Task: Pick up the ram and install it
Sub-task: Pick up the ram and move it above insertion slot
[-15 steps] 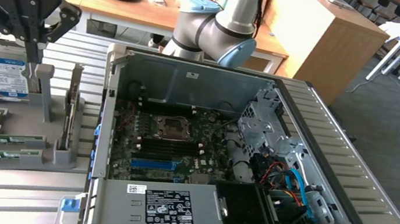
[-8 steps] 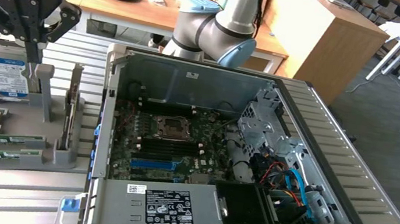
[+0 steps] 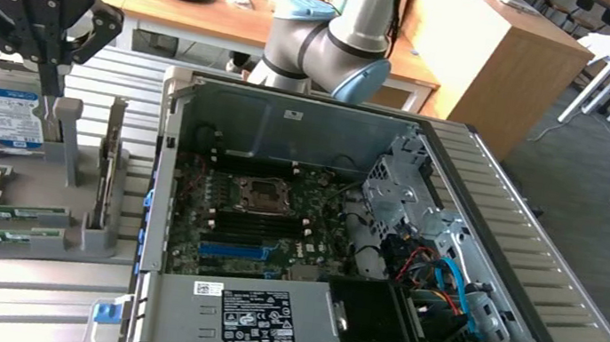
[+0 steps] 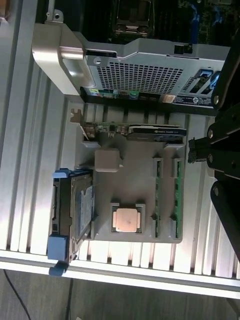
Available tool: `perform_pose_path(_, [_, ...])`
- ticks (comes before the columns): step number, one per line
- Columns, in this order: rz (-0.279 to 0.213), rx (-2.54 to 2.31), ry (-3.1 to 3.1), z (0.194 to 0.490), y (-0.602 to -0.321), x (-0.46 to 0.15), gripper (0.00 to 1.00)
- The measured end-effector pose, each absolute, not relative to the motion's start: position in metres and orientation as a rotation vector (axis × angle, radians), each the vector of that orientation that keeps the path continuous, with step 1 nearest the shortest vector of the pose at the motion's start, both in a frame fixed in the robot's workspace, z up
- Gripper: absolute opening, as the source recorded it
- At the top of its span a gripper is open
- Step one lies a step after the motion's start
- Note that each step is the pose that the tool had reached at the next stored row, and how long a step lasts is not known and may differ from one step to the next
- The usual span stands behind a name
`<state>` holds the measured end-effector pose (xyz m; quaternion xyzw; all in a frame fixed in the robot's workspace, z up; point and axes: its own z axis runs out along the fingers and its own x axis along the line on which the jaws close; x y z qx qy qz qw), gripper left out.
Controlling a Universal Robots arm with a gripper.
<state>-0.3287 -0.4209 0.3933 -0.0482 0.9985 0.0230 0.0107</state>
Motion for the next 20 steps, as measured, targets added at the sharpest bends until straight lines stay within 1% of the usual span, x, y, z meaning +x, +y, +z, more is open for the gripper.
perform_pose_path(20, [0.073,-0.286,3.108,0.3933,-0.4209,-0.3287,0.10])
